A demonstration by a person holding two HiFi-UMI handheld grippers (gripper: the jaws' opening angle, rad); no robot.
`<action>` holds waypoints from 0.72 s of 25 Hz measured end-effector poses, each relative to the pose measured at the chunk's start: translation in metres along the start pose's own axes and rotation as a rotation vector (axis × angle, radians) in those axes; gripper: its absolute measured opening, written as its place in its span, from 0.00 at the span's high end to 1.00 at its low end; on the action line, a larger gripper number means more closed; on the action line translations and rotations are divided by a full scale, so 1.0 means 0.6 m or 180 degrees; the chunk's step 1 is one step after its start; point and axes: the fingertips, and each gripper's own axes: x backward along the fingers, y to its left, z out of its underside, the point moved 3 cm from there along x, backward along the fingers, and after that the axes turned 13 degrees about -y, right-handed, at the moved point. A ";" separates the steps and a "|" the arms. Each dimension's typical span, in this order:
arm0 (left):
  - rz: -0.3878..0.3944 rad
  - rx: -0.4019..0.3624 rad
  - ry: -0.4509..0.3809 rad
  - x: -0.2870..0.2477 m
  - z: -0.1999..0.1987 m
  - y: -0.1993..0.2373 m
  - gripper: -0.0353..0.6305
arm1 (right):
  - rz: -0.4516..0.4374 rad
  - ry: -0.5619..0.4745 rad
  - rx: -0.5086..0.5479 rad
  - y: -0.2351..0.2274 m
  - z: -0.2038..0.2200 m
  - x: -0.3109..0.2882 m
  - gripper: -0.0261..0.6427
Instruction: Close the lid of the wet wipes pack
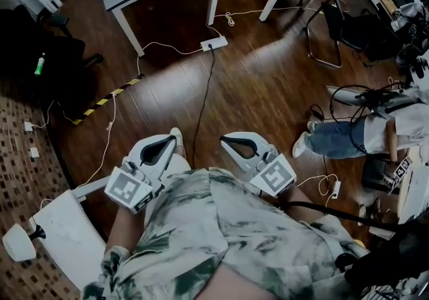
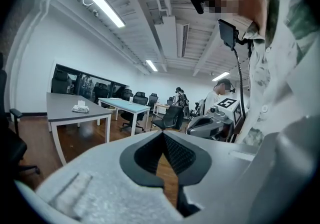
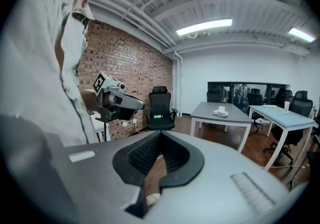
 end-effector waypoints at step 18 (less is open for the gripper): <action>0.0083 0.0045 0.0036 -0.045 -0.078 0.344 0.94 | 0.0113 0.0202 0.0178 -0.203 -0.071 -0.300 0.95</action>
